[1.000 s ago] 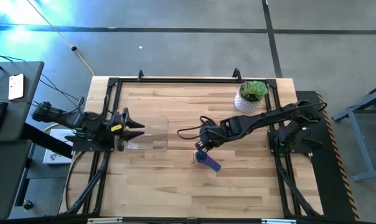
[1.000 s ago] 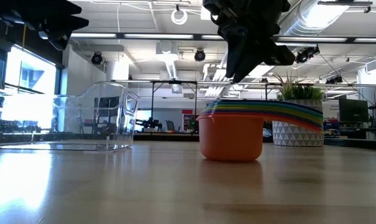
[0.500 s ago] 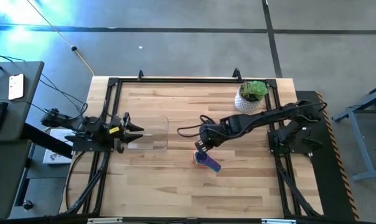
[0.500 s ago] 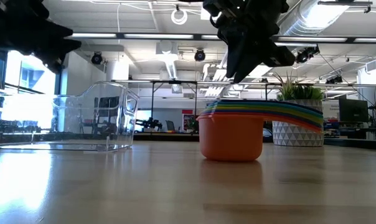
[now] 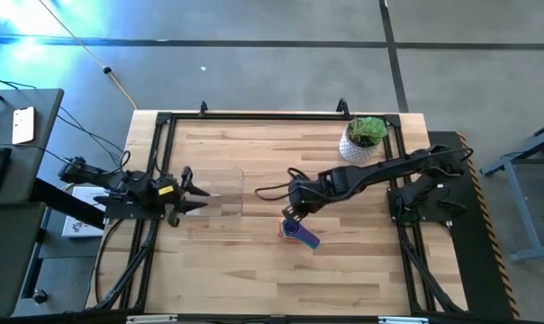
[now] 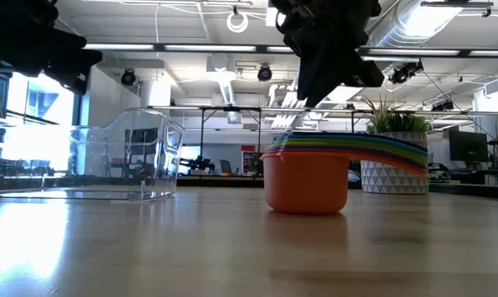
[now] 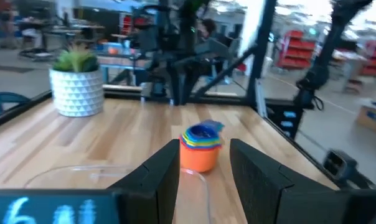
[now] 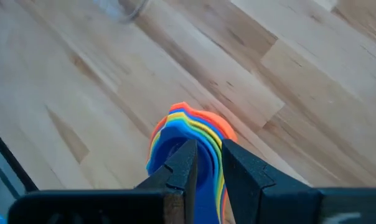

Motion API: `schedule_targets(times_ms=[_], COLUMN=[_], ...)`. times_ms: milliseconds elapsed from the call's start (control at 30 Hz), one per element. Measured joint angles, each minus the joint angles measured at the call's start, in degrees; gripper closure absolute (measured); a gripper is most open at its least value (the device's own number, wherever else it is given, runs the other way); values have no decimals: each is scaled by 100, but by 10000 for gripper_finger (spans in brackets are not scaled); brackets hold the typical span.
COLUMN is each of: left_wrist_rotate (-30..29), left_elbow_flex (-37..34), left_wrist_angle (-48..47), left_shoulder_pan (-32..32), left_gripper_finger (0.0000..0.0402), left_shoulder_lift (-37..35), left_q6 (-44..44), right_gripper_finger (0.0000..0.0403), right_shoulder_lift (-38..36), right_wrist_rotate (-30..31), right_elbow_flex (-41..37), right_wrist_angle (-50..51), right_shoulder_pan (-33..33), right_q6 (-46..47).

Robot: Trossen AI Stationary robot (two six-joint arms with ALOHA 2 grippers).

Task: Nest measuring cups in basket
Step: Put the measuring cups on the transparent bin

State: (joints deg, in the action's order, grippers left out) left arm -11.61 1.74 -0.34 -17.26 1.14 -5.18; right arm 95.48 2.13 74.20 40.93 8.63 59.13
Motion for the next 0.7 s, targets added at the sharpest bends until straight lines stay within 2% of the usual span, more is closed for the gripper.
schedule_targets(times_ms=[167,267,467,700], left_wrist_rotate=[72,-90,-156,-156], left_elbow_flex=[0,0,0,0], left_wrist_angle=[-28,-9,-2,1], left_shoulder_pan=[0,0,-2,-2], left_gripper_finger=[271,271,271,271], left_shoulder_lift=[7,7,7,7], left_q6=[-273,-614,-659,-665], right_gripper_finger=[336,336,336,336], right_shoulder_lift=[2,2,0,2], right_wrist_rotate=[162,573,1133,1090], right_elbow_flex=[401,878,1704,1959], right_wrist_angle=[293,885,2090,2746], right_shoulder_pan=[168,304,426,424], right_q6=[-723,-982,-1211,-1372])
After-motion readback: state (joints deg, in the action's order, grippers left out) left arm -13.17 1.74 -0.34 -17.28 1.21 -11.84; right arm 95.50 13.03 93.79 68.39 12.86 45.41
